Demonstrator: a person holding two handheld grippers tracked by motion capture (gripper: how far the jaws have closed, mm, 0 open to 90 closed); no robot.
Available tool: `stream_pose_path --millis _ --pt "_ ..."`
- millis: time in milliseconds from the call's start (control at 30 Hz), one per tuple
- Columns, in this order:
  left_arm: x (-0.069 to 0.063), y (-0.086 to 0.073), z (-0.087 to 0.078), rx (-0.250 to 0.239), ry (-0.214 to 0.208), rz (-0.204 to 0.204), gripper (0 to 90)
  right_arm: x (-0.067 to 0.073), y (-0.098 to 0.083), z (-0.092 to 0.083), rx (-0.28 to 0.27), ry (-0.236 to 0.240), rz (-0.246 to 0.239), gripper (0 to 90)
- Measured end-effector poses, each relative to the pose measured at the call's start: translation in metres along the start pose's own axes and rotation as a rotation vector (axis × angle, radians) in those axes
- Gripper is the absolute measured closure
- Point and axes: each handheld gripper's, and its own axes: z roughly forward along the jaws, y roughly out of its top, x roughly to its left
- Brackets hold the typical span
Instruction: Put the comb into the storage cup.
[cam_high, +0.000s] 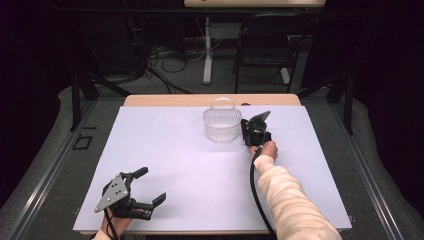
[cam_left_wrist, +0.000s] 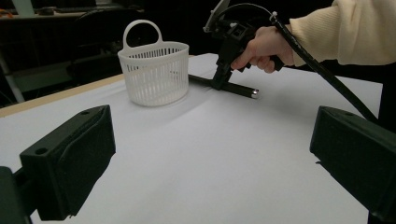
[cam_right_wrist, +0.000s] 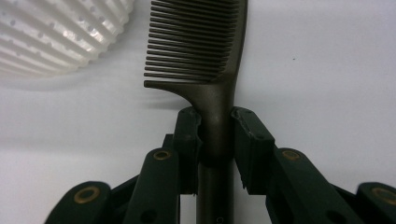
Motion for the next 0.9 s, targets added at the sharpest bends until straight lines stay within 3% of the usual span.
stream_pose_path --millis 133,267,467,900 --pt "0.000 0.000 0.000 -0.005 0.000 -0.003 0.2 -0.007 0.000 -0.003 -0.012 0.031 0.038 72.5" --pt "0.000 0.000 0.000 -0.005 0.006 -0.001 0.2 -0.012 -0.001 -0.007 -0.038 0.055 0.036 72.6" --pt "0.001 -0.001 0.001 -0.003 0.005 -0.001 0.2 -0.020 -0.001 -0.014 -0.069 0.077 0.022 72.7" --pt "0.004 -0.002 0.001 0.009 0.026 0.001 0.2 -0.032 -0.006 -0.026 -0.129 0.083 -0.062 72.7"
